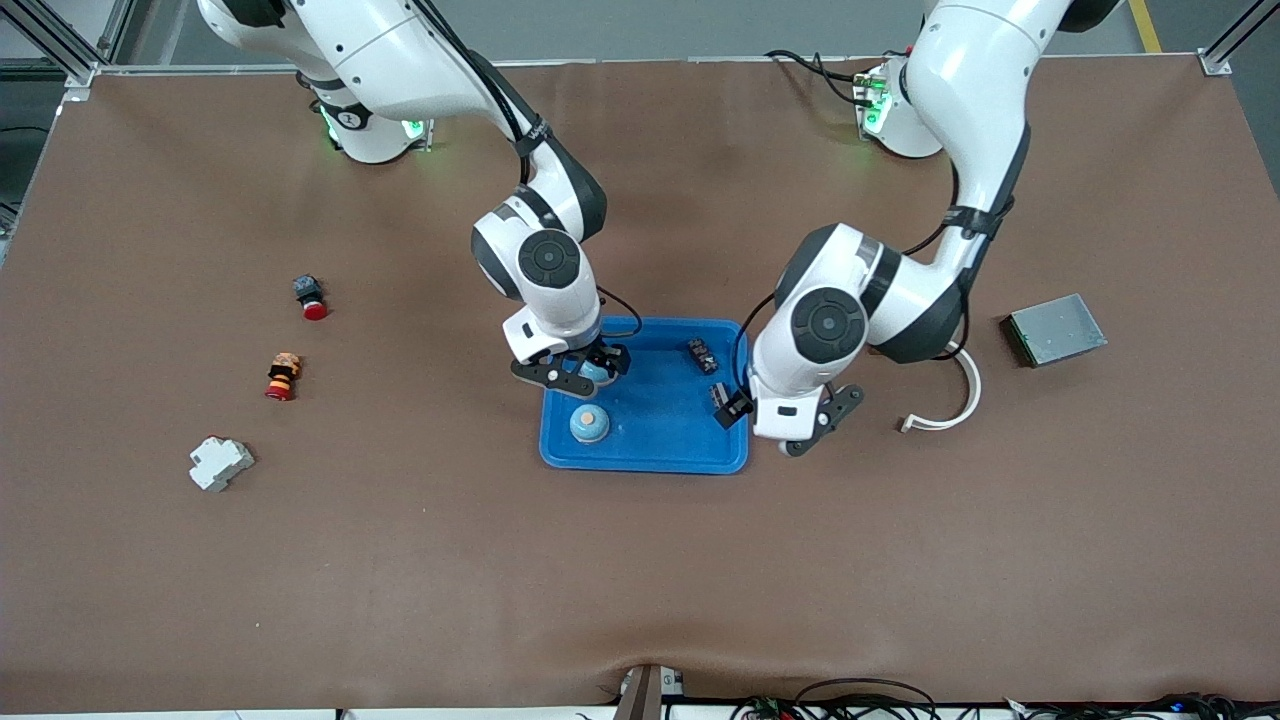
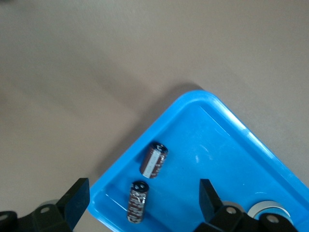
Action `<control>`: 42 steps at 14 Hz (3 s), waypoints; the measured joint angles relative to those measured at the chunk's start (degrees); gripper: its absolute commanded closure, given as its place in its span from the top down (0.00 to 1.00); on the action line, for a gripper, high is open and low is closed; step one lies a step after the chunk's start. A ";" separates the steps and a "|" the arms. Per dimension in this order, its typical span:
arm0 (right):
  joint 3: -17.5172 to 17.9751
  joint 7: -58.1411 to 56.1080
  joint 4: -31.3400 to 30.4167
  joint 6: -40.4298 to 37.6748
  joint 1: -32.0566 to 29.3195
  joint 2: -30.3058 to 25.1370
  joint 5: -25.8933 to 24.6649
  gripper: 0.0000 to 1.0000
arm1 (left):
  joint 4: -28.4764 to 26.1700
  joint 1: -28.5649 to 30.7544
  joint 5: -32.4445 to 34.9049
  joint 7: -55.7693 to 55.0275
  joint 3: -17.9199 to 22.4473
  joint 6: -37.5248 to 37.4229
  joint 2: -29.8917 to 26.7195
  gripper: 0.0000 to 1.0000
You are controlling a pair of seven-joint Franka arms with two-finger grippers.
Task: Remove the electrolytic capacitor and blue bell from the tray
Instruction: 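Grasp a blue bell with the right gripper while the left gripper grasps a capacitor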
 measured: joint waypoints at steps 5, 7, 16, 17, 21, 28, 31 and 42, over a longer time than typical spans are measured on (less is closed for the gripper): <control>-0.02 1.02 0.53 1.51 0.68 1.54 -0.25 1.00 | 1.00 -1.71 0.01 -1.36 -0.03 0.32 1.75 1.00; -0.03 1.08 0.70 2.49 0.72 2.38 -0.26 1.00 | 1.02 -2.38 0.02 -1.37 -0.03 2.28 3.02 1.00; -0.07 2.08 1.10 3.27 1.52 4.01 -1.25 0.94 | 1.07 -4.61 2.79 -1.38 0.03 6.54 9.39 1.00; -0.07 2.19 1.13 3.27 1.65 4.01 -1.41 0.78 | 1.07 -4.60 2.80 -1.38 0.11 6.54 9.41 1.00; -0.09 2.28 1.31 3.27 1.73 4.02 -1.61 0.00 | 1.07 -4.57 2.80 -1.38 0.31 6.60 9.43 1.00; -0.16 2.78 1.92 3.24 1.77 4.02 -1.62 0.00 | 1.05 -4.63 2.80 -1.38 0.30 8.11 10.82 1.00; -0.16 2.78 4.05 0.23 1.78 3.99 -1.62 0.00 | 1.06 -4.65 2.80 -1.38 0.30 8.27 11.08 1.00; -1.25 -16.94 6.05 -16.84 -6.41 -5.71 -1.59 0.00 | 1.05 -6.06 2.80 -2.86 0.28 11.11 12.10 1.00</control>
